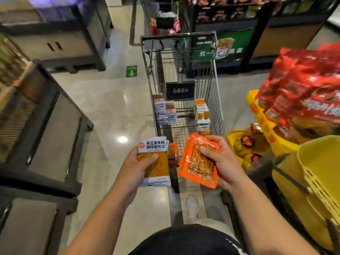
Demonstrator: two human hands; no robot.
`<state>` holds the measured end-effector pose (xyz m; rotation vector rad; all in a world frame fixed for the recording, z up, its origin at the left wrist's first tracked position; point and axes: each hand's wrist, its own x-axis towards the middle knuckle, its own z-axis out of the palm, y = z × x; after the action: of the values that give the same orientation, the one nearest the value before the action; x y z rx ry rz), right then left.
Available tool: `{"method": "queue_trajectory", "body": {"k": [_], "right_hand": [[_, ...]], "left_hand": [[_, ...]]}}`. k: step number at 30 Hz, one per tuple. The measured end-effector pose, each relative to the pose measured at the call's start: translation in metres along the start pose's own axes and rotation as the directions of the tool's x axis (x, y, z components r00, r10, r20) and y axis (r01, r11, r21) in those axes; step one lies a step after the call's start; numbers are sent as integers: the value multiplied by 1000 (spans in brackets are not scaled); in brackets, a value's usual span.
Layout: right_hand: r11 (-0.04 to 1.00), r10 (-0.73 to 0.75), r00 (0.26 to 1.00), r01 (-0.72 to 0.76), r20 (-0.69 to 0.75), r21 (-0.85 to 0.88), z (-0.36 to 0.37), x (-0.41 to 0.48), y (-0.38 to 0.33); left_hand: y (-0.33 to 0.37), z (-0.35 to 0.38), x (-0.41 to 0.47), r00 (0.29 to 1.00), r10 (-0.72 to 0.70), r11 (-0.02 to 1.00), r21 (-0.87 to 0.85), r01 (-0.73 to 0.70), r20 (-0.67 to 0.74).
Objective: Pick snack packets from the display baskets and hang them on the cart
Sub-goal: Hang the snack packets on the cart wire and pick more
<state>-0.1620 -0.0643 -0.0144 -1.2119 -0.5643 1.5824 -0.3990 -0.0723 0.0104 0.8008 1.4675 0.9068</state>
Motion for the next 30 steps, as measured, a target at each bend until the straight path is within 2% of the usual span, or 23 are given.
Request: {"method": "queue_trajectory", "body": {"k": [6, 14, 23, 30], "right_hand": [[992, 53, 995, -42, 85, -122, 12, 95, -60], [956, 166, 986, -158, 10, -248, 17, 181, -62], [892, 261, 961, -277, -91, -357, 43, 256, -34], [789, 241, 936, -343, -257, -509, 49, 299, -8]], "left_hand": [[36, 16, 66, 994, -27, 996, -87, 17, -108], [54, 12, 135, 993, -35, 992, -127, 20, -112], [51, -15, 236, 993, -114, 992, -49, 114, -2], [40, -26, 341, 973, -217, 975, 72, 212, 74]]}}
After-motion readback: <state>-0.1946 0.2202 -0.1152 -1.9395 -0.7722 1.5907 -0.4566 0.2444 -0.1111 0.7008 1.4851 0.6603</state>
